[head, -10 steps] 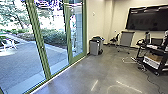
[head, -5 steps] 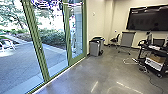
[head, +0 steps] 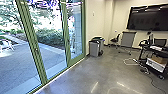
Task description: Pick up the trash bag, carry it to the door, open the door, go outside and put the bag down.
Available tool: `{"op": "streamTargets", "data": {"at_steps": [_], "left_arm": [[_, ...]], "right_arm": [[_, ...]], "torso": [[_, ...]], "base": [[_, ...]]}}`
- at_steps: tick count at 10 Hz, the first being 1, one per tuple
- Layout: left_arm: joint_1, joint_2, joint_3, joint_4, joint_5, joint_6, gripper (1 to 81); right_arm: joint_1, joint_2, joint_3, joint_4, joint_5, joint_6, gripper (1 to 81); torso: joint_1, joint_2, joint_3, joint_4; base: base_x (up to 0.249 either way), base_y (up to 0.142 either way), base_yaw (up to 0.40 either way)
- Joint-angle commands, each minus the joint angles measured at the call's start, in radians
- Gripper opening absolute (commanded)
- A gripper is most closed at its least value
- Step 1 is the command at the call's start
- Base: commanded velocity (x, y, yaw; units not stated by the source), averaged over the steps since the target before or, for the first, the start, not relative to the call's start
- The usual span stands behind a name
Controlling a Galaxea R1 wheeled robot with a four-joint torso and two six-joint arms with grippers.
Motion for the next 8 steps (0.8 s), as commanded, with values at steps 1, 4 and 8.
{"op": "streamTargets", "data": {"at_steps": [1, 4, 8], "left_arm": [[-0.049, -0.003, 0.004, 0.007, 0.06, 0.006, 1.0], [-0.049, -0.005, 0.004, 0.007, 0.06, 0.006, 1.0], [-0.04, -0.005, 0.004, 0.009, 0.009, 0.006, 1.0]], "right_arm": [[0.041, 0.01, 0.006, -0.004, -0.063, -0.003, 81.1], [0.04, 0.01, 0.006, -0.004, -0.063, -0.003, 81.1], [0.038, 0.011, 0.004, -0.007, -0.063, -0.026, 81.1]], "torso": [[0.0, 0.0, 0.0, 0.0], [-0.001, 0.0, 0.0, 0.0], [-0.001, 0.0, 0.0, 0.0]], "base": [[0.16, 0.0, 0.0], [0.16, 0.0, 0.0], [0.16, 0.0, 0.0]]}}
